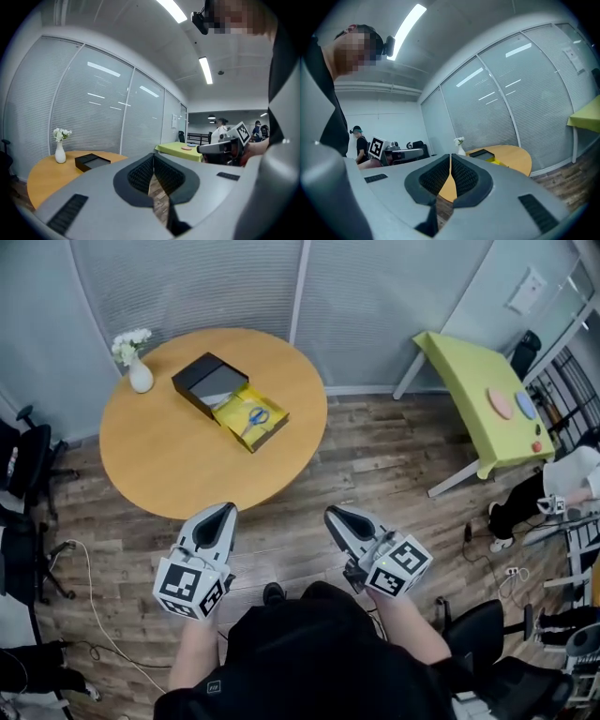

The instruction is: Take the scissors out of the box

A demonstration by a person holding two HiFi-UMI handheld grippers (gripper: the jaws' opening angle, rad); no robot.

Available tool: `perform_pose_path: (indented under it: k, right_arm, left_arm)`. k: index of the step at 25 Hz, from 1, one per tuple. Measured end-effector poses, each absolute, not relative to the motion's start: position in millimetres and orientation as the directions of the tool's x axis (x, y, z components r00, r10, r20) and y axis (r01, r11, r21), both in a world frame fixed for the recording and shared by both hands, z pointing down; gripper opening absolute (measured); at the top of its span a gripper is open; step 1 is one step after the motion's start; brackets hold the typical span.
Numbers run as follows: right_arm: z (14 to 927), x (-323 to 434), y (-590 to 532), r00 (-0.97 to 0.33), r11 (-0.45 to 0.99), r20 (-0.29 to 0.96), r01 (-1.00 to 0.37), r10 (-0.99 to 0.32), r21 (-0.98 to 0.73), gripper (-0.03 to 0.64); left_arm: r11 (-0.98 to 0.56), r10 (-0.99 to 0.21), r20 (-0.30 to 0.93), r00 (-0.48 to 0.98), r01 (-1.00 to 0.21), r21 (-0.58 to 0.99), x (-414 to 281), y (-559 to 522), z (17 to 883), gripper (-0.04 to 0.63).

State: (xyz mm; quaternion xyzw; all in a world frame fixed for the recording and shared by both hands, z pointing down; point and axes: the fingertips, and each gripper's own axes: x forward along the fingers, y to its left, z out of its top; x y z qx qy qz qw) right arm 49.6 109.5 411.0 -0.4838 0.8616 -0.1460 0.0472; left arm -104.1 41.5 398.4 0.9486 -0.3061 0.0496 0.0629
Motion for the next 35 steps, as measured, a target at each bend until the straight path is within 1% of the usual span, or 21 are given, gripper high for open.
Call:
perform_pose_path:
  k: [8, 13, 17, 21, 29, 35]
  right_arm:
    - [423, 55, 48, -0.559, 0.514, 0.061, -0.795, -0.827, -0.324, 0.038]
    - [431, 72, -3, -0.6, 0.556, 0.053, -0.768, -0.798, -0.319, 0.038]
    - [437, 95, -53, -0.638, 0.591, 0.047, -0.736, -0.769, -0.331, 0.038]
    - [436, 122, -110, -0.681, 0.628, 0.056, -0.701, -0.73, -0.337, 0.038]
    - [452, 165, -199, -0.764, 0.699, 0.089, -0.624, -0.639, -0.349, 0.038]
    - [475, 160, -248, -0.801, 0.758, 0.189, -0.599, -0.569, -0.258, 0.038]
  left_arm:
    - [-0.782, -0.596, 0.162, 0.787, -0.614, 0.109, -102, -9, 410, 0.014]
    - [-0.749, -0.634, 0.178, 0.753, -0.654, 0.102, -90, -49, 415, 0.014]
    - [-0.71, -0.674, 0.19, 0.714, -0.697, 0.102, -72, -90, 417, 0.014]
    - [-0.688, -0.691, 0.209, 0.692, -0.718, 0.107, -38, -138, 413, 0.014]
    - [-0.637, -0.726, 0.255, 0.639, -0.764, 0.101, 13, -207, 415, 0.014]
    - [-0.598, -0.746, 0.281, 0.603, -0.793, 0.116, 15, -231, 426, 0.014]
